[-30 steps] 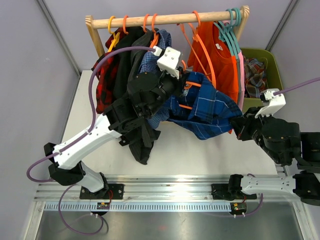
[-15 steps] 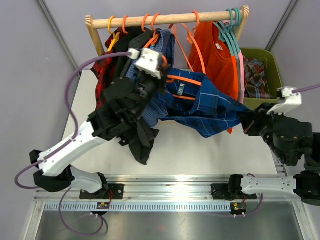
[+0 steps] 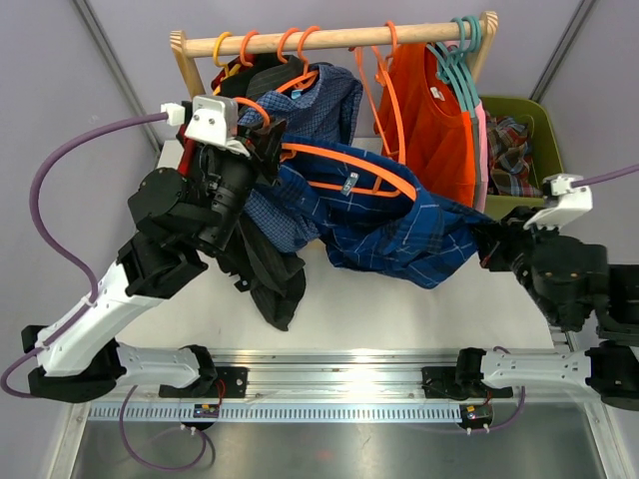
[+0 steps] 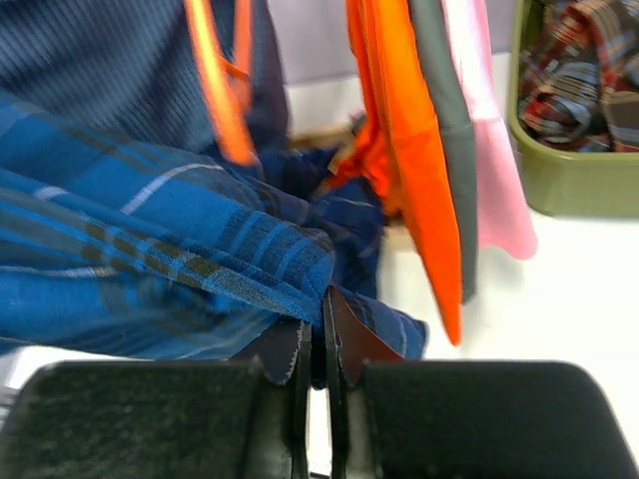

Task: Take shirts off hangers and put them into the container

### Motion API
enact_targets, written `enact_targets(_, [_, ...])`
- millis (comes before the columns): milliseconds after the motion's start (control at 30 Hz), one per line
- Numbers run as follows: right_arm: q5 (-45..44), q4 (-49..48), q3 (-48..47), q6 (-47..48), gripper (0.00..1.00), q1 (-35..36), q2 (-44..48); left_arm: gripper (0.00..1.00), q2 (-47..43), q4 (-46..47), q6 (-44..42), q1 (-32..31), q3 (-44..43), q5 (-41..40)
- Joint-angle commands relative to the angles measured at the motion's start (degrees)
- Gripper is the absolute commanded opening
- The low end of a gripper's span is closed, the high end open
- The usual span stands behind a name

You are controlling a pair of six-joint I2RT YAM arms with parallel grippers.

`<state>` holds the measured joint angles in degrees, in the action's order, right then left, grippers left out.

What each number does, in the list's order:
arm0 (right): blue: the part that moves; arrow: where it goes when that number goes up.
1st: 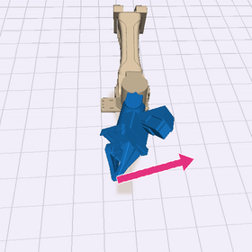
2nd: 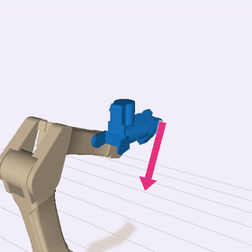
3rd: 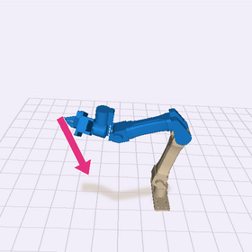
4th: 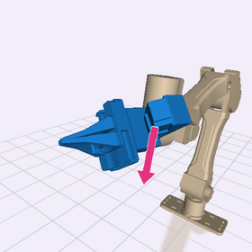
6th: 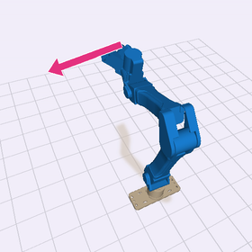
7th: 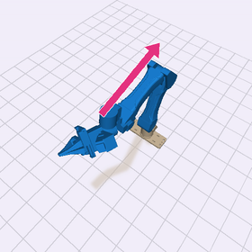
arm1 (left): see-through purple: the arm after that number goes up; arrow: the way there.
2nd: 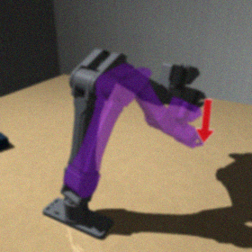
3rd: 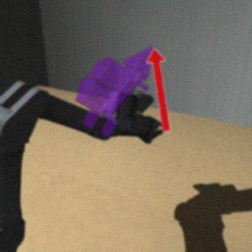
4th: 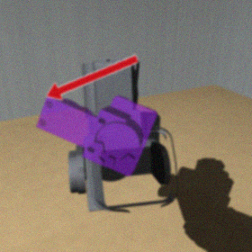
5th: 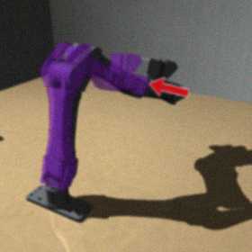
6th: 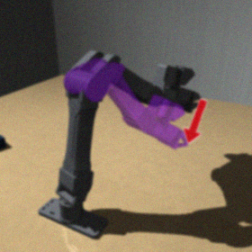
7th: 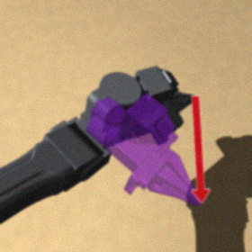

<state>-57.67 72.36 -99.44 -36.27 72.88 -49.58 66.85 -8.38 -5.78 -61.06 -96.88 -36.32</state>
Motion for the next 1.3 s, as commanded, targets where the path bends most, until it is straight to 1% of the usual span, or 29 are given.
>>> enact_targets(0, [-4.4,20.3,2.8,1.6,0.00,-0.8,-0.9,0.00,-5.1,0.0,3.1,2.5,-0.1,-6.0])
enact_targets(100, [-3.9,20.4,5.3,1.2,0.00,-0.8,-1.0,0.00,-7.0,-0.7,7.1,2.2,2.0,-3.7])
enact_targets(233, [-3.4,20.4,6.6,0.4,0.00,-0.7,-0.4,0.00,-10.2,-0.6,9.1,2.3,2.7,-1.4])
enact_targets(333, [-3.5,19.9,7.4,0.6,0.00,-0.7,-1.2,0.00,-10.7,-3.0,12.0,2.2,2.0,1.3])
enact_targets(367, [-3.5,19.8,7.7,0.5,0.00,-0.8,-1.7,0.00,-10.6,-4.6,14.3,2.2,2.0,2.1])
enact_targets(433, [-2.7,17.5,9.3,1.9,0.00,-0.8,-2.4,0.00,-10.6,-5.3,17.9,2.3,3.8,6.8])
enact_targets(467, [-2.3,15.2,9.9,3.6,0.00,-0.7,-2.6,0.00,-10.2,-6.7,22.1,2.2,5.1,9.4])
enact_targets(500, [-2.0,14.3,10.3,4.1,0.00,-0.7,-3.1,0.00,-9.3,-7.7,24.5,2.0,5.7,14.4])
enact_targets(533, [-1.3,13.6,11.0,4.6,0.00,-0.7,-3.4,0.00,-9.0,-7.6,26.6,1.6,7.0,17.3])
enact_targets(567, [-1.1,12.8,11.3,5.3,0.00,-0.8,-3.7,0.00,-8.9,-5.7,29.5,0.9,8.7,19.7])
enact_targets(600, [-1.1,12.3,11.4,5.4,0.00,-0.8,-4.2,0.00,-9.0,-4.5,30.4,-1.3,11.5,22.2])
enact_targets(633, [-1.0,12.1,11.9,5.2,0.00,-0.8,-4.6,0.00,-9.9,-3.1,31.0,-2.6,13.4,22.9])
enact_targets(667, [-0.7,11.9,12.2,5.2,0.00,-0.8,-4.8,0.00,-10.4,0.6,32.2,-3.7,15.0,23.8])
enact_targets(700, [0.0,11.8,12.5,5.2,0.00,-0.8,-5.3,0.00,-11.0,2.1,33.1,-4.9,17.7,26.5])
enact_targets(800, [0.8,11.5,14.3,4.8,0.00,-0.8,-6.8,0.00,-12.5,6.4,36.5,-5.5,20.5,32.2])
enact_targets(967, [2.2,9.0,16.6,4.8,0.00,-0.8,-9.3,0.00,-15.2,11.9,40.2,-5.4,22.8,36.0])
enact_targets(1000, [2.3,8.9,16.9,4.6,0.00,-0.7,-10.3,0.00,-15.6,13.1,41.0,-5.4,23.2,39.0])
enact_targets(1033, [2.3,8.8,17.4,4.5,0.00,-0.8,-10.8,0.00,-16.0,14.6,41.9,-5.4,24.5,40.3])
enact_targets(1100, [2.1,8.9,17.8,3.9,0.00,-0.8,-12.7,0.00,-17.1,18.7,44.7,-5.5,25.9,43.5])
enact_targets(1267, [2.6,7.2,20.1,3.4,0.00,-1.3,-14.5,0.00,-20.6,28.4,49.9,-5.5,31.3,47.0])
